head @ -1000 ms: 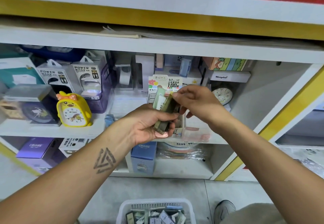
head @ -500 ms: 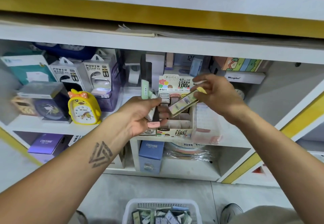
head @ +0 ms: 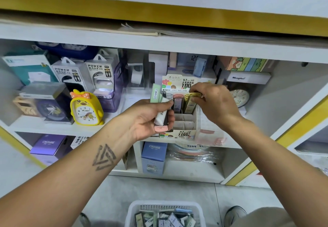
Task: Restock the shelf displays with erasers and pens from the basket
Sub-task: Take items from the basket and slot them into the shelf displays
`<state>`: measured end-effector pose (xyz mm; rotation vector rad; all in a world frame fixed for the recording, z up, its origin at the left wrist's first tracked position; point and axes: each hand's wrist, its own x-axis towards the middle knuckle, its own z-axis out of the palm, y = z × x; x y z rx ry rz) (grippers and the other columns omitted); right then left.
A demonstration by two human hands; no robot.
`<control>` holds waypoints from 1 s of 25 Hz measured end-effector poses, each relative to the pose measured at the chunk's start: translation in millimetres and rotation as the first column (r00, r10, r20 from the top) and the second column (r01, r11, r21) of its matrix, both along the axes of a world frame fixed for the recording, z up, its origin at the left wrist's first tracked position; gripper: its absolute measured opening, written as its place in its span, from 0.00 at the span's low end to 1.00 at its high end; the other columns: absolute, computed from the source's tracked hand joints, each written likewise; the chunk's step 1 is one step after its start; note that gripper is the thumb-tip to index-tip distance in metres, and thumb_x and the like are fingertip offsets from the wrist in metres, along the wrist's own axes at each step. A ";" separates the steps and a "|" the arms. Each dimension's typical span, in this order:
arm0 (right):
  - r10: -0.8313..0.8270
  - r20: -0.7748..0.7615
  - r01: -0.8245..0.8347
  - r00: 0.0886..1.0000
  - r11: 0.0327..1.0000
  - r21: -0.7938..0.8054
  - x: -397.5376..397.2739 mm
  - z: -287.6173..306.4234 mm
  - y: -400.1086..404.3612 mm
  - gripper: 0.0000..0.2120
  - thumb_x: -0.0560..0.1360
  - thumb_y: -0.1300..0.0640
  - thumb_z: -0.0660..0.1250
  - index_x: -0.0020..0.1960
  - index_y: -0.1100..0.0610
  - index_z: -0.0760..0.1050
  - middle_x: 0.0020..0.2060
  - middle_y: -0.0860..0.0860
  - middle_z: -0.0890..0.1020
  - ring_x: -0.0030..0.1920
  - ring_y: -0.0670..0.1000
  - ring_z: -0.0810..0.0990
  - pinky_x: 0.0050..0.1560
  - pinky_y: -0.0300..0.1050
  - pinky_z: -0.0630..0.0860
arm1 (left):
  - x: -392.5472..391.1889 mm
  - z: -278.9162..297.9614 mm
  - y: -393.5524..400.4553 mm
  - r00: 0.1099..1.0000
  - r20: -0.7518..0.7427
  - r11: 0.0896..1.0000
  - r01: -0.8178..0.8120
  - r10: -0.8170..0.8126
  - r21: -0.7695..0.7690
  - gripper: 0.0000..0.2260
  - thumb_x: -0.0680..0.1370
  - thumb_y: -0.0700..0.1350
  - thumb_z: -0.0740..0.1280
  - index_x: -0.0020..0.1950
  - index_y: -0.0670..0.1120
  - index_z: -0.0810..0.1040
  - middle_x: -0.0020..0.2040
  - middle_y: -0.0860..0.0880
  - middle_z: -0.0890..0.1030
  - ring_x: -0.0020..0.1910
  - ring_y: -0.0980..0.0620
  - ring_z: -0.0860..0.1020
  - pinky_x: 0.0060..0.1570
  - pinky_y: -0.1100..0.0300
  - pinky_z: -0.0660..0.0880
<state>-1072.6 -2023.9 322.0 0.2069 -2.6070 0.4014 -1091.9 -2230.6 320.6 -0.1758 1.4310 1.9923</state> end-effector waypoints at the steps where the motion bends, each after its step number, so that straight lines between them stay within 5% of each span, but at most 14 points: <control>1: -0.004 0.002 0.004 1.000 0.999 0.034 -0.4 -3.6 -0.1 0.06 0.76 0.58 0.72 0.52 0.55 0.81 0.47 0.52 0.84 0.47 0.58 0.81 0.43 0.54 0.79 | 0.4 0.0 0.0 1.000 -0.005 1.000 0.018 -0.018 -0.008 0.06 0.73 0.39 0.73 0.47 0.40 0.79 0.33 0.42 0.81 0.29 0.48 0.80 0.32 0.55 0.81; 6: -0.031 0.060 0.012 0.998 0.957 0.289 -3.7 -12.7 -2.9 0.12 0.79 0.63 0.65 0.60 0.57 0.82 0.58 0.54 0.78 0.57 0.56 0.72 0.49 0.54 0.78 | -2.8 1.1 -4.1 0.996 0.086 0.999 0.032 -0.036 0.041 0.09 0.78 0.39 0.66 0.55 0.36 0.78 0.39 0.39 0.83 0.34 0.44 0.83 0.39 0.49 0.83; 9: 0.023 0.119 0.002 0.993 0.978 -0.206 -3.7 -1.1 -18.5 0.09 0.80 0.57 0.67 0.58 0.56 0.82 0.49 0.49 0.81 0.48 0.48 0.78 0.49 0.45 0.74 | -3.3 0.7 -4.5 0.997 0.063 0.997 0.037 -0.041 0.066 0.07 0.79 0.36 0.63 0.54 0.35 0.77 0.40 0.38 0.83 0.35 0.44 0.84 0.41 0.48 0.82; 11: 0.229 0.313 0.041 0.922 0.745 -0.666 0.4 8.1 -30.5 0.07 0.78 0.53 0.71 0.51 0.55 0.83 0.40 0.48 0.85 0.39 0.44 0.80 0.41 0.40 0.74 | -1.5 2.0 -4.1 0.999 0.021 0.997 0.023 -0.024 0.072 0.07 0.79 0.35 0.63 0.54 0.34 0.78 0.40 0.38 0.84 0.36 0.43 0.84 0.39 0.48 0.83; 12: 0.326 0.365 0.081 0.872 0.640 -0.764 3.1 9.8 -35.4 0.08 0.76 0.54 0.73 0.51 0.57 0.83 0.39 0.50 0.86 0.37 0.45 0.81 0.37 0.40 0.75 | -0.9 2.8 -3.8 1.000 0.007 0.997 0.009 -0.009 0.077 0.08 0.79 0.34 0.64 0.56 0.34 0.77 0.43 0.37 0.84 0.38 0.42 0.84 0.38 0.49 0.83; 14: 0.422 0.407 0.115 0.810 0.566 -0.816 7.1 9.6 -43.2 0.12 0.71 0.58 0.77 0.53 0.60 0.81 0.41 0.54 0.85 0.38 0.49 0.83 0.37 0.42 0.81 | -1.2 2.7 -4.6 1.000 0.002 0.996 -0.026 0.025 0.088 0.13 0.78 0.33 0.65 0.62 0.34 0.75 0.50 0.35 0.82 0.44 0.39 0.84 0.40 0.48 0.83; 18: 0.426 0.367 0.160 0.827 0.448 -0.880 5.9 7.7 -52.7 0.16 0.67 0.68 0.78 0.54 0.65 0.79 0.46 0.60 0.85 0.45 0.56 0.85 0.51 0.53 0.82 | -1.2 3.0 -11.0 0.999 0.012 0.994 -0.043 0.042 0.100 0.15 0.77 0.35 0.67 0.64 0.35 0.75 0.57 0.33 0.81 0.48 0.35 0.83 0.44 0.40 0.81; 22: 0.489 0.193 0.131 0.850 0.159 -0.979 -1.6 9.0 -56.9 0.09 0.74 0.71 0.71 0.52 0.62 0.79 0.45 0.61 0.85 0.46 0.57 0.85 0.49 0.48 0.82 | -7.0 6.6 -27.6 0.995 0.009 0.991 -0.097 0.097 0.087 0.05 0.78 0.37 0.66 0.53 0.38 0.77 0.47 0.35 0.83 0.46 0.36 0.84 0.43 0.37 0.80; 25: 0.490 0.188 0.067 0.851 0.254 -0.965 -5.1 9.9 -68.7 0.10 0.78 0.67 0.68 0.58 0.58 0.81 0.43 0.56 0.84 0.43 0.54 0.85 0.41 0.46 0.81 | -15.9 10.8 -49.6 0.981 -0.038 0.981 -0.193 0.192 -0.025 0.01 0.80 0.37 0.64 0.50 0.41 0.74 0.46 0.38 0.82 0.45 0.40 0.83 0.43 0.41 0.81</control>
